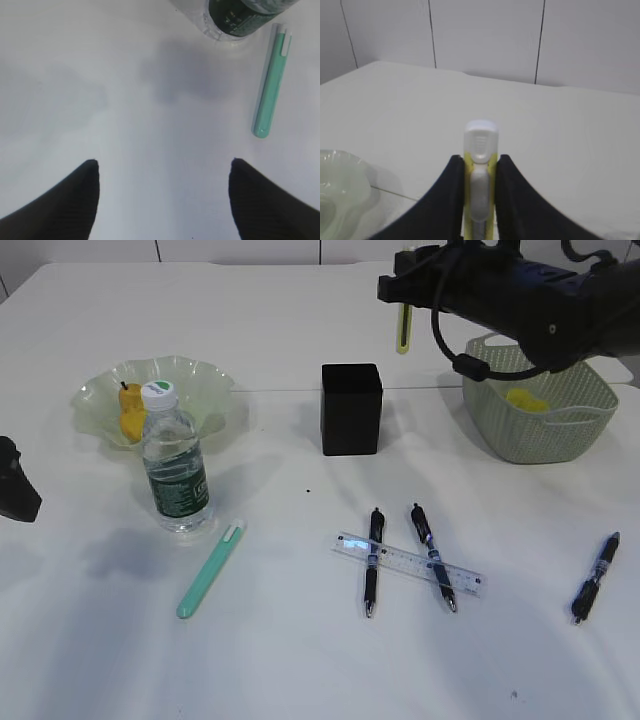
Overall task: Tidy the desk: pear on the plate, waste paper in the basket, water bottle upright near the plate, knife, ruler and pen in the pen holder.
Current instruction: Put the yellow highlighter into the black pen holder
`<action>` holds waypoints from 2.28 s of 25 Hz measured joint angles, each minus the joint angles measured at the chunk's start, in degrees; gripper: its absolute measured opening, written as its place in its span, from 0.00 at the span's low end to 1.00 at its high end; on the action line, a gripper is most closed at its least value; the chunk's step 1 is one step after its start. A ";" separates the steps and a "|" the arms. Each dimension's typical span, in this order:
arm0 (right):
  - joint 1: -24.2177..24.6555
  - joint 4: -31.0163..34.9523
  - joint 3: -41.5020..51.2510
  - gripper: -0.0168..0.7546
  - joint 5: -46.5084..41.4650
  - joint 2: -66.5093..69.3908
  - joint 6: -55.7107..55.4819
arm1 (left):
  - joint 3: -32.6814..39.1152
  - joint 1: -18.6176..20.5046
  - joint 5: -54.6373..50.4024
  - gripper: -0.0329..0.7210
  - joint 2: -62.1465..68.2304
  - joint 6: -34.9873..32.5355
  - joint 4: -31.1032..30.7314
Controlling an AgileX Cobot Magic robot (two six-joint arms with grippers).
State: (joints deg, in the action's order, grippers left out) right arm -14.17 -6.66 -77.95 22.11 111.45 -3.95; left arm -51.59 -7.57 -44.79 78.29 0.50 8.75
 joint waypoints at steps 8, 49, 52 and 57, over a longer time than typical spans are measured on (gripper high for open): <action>0.00 -6.66 -4.84 0.18 5.19 6.99 -7.62 | 0.00 0.00 0.00 0.80 0.00 0.00 0.00; 0.00 -17.06 -7.97 0.37 10.81 18.66 -11.23 | 0.00 0.00 0.00 0.80 0.00 0.00 0.00; 0.00 -17.06 -7.97 0.38 10.81 18.66 -11.23 | 0.00 0.00 0.00 0.80 0.00 0.00 0.00; -0.13 -17.38 -7.97 0.39 9.40 16.67 -11.50 | 0.00 0.00 0.00 0.80 0.00 0.00 0.00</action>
State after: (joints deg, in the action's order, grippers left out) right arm -14.30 -24.04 -85.92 31.51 128.13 -15.45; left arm -51.59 -7.57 -44.79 78.29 0.50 8.75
